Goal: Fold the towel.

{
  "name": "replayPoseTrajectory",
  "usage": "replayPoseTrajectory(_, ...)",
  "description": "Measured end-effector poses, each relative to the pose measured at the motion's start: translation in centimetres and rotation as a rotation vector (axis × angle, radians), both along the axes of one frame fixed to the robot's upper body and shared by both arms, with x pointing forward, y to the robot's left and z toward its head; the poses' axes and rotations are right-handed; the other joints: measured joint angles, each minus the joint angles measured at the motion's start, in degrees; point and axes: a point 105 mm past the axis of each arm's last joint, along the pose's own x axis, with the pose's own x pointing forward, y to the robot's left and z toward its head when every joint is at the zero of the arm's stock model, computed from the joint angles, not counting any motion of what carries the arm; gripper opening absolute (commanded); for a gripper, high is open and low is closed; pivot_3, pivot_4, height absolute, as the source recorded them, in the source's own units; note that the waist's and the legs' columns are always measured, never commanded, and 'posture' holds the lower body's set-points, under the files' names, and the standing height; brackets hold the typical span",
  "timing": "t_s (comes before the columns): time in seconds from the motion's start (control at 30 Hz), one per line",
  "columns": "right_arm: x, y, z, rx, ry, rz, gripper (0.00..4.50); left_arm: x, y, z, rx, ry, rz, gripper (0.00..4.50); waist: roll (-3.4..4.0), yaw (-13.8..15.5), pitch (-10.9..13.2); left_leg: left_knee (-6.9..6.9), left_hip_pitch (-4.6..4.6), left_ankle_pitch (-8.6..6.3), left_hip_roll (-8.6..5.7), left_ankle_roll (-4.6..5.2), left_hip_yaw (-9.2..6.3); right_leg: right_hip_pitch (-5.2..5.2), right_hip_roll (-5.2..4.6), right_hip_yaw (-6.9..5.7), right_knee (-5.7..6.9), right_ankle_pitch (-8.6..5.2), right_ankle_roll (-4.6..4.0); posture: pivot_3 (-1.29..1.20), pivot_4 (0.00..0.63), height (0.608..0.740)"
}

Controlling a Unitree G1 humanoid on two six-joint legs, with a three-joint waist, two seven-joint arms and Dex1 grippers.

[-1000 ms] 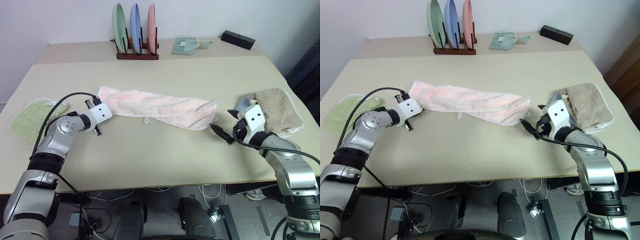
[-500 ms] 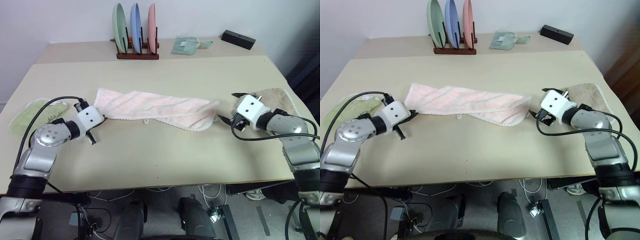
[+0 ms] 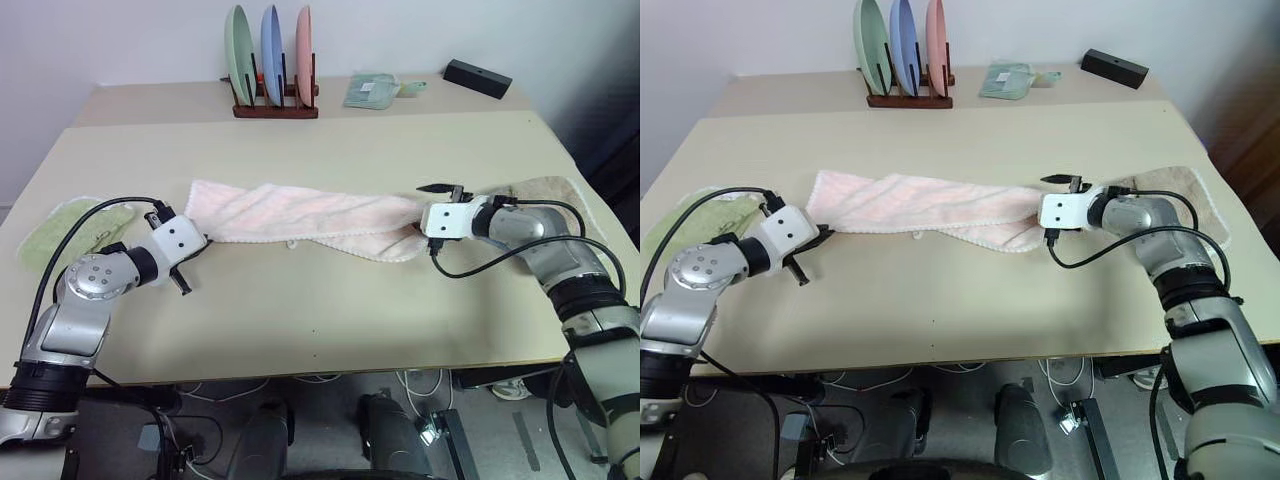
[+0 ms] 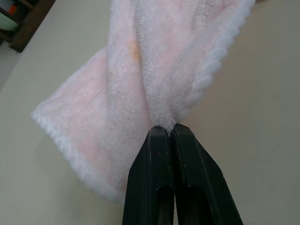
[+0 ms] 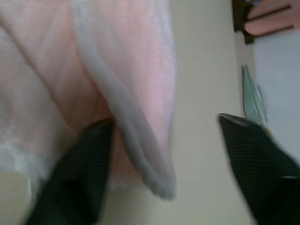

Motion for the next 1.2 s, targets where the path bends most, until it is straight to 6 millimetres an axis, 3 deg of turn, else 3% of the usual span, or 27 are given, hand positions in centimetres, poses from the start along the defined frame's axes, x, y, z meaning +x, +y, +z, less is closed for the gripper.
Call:
replayPoseTrajectory(0.13, -0.1, -0.2, -0.4, -0.012, -0.005, 0.016, 0.07, -0.2, 0.1, -0.3, -0.001, 0.013, 0.008, 0.00, 0.00, -0.1, 0.0, -0.01, 0.01, 0.00, 0.00, 0.00, 0.00, 0.00, 0.00, 0.00, 0.01, 0.00, -0.01, 0.00, 0.150, 0.740)
replayPoseTrajectory(0.33, -0.3, -0.2, 0.0, -0.013, -0.022, 0.034, 0.07, 0.3, -0.1, -0.1, -0.036, 0.009, 0.017, 0.00, 0.01, -0.4, 0.0, -0.01, 0.02, 0.00, 0.00, 0.00, -0.01, 0.00, 0.00, 0.00, 0.03, 0.00, -0.01, 0.00, 0.150, 0.740)
replayPoseTrajectory(0.43, 0.7, -0.3, 2.1, -0.001, -0.075, 0.007, 0.07, 2.8, 0.4, 1.3, -0.121, -0.030, 0.075, 0.00, 0.07, -0.3, 0.1, 0.11, 0.00, 0.03, -0.02, -0.05, -0.03, -0.02, 0.00, -0.01, 0.14, 0.02, -0.02, 0.00, 0.150, 0.740)
replayPoseTrajectory(0.53, 2.5, -0.7, 8.1, 0.032, -0.234, -0.051, 0.07, 6.6, 0.8, 6.4, -0.188, -0.189, 0.136, 0.00, 0.02, -0.1, 0.2, 0.11, -0.03, 0.09, -0.03, -0.14, -0.05, -0.04, 0.00, -0.02, 0.16, 0.06, -0.06, 0.00, 0.150, 0.740)
replayPoseTrajectory(0.63, 3.3, -0.7, 14.8, 0.067, -0.421, -0.098, 0.07, 9.5, 1.2, 13.5, -0.249, -0.409, 0.196, 0.00, -0.06, 0.0, 0.2, -0.02, -0.06, 0.09, -0.04, -0.16, -0.06, -0.11, 0.00, -0.02, 0.05, 0.08, -0.03, 0.00, 0.150, 0.740)
replayPoseTrajectory(0.7, 3.6, -1.0, 17.7, 0.112, -0.500, -0.141, 0.07, 10.5, 1.5, 17.1, -0.298, -0.523, 0.240, 0.00, -0.06, 0.0, 0.2, -0.10, -0.12, 0.08, -0.05, -0.15, -0.03, -0.16, -0.01, -0.02, -0.05, 0.07, -0.01, 0.00, 0.150, 0.740)
replayPoseTrajectory(0.8, 3.1, -0.9, 21.7, 0.175, -0.608, -0.154, 0.07, 10.7, 2.0, 22.4, -0.376, -0.677, 0.282, 0.00, -0.05, -0.8, 0.2, -0.03, -0.95, 0.23, -0.07, -0.41, 0.00, -1.06, -0.03, 0.00, 0.06, 0.13, 0.09, 0.00, 0.150, 0.740)
replayPoseTrajectory(0.87, 2.5, -0.6, 23.1, 0.212, -0.638, -0.129, 0.07, 10.3, 2.4, 23.7, -0.397, -0.713, 0.276, 0.00, -0.04, -1.4, 0.2, -0.06, -1.00, 0.23, -0.08, -0.41, 0.04, -1.10, -0.06, 0.00, 0.05, 0.13, 0.13, 0.00, 0.150, 0.740)
replayPoseTrajectory(0.97, 1.4, -0.3, 23.0, 0.240, -0.600, -0.064, 0.07, 10.0, 3.2, 22.3, -0.380, -0.656, 0.241, 0.00, -0.03, -2.3, 0.2, -0.10, -0.98, 0.23, -0.08, -0.39, 0.11, -1.06, -0.07, 0.01, 0.04, 0.15, 0.17, 0.00, 0.150, 0.740)
replayPoseTrajectory(1.03, 0.8, -0.3, 20.7, 0.243, -0.505, -0.022, 0.07, 9.5, 3.9, 19.7, -0.351, -0.566, 0.198, 0.00, -0.03, -2.8, 0.2, -0.02, -0.98, 0.22, -0.07, -0.37, 0.10, -1.02, -0.07, 0.02, 0.16, 0.16, 0.19, 0.00, 0.150, 0.740)
replayPoseTrajectory(1.13, -0.7, -1.0, 13.9, 0.210, -0.256, -0.003, 0.07, 7.4, 4.2, 13.7, -0.273, -0.357, 0.098, 0.00, 0.03, -2.9, 0.2, 0.09, -0.99, 0.15, -0.06, -0.25, 0.09, -1.06, -0.06, 0.04, 0.35, 0.16, 0.20, 0.00, 0.150, 0.740)
replayPoseTrajectory(1.2, -2.8, -1.3, 8.8, 0.206, -0.052, 0.004, 0.07, 5.0, 4.0, 9.5, -0.259, -0.192, 0.047, 0.00, 0.03, -2.8, 0.2, 0.11, -1.01, 0.07, -0.05, -0.11, 0.07, -1.12, -0.07, 0.08, 0.54, 0.13, 0.22, 0.00, 0.150, 0.740)
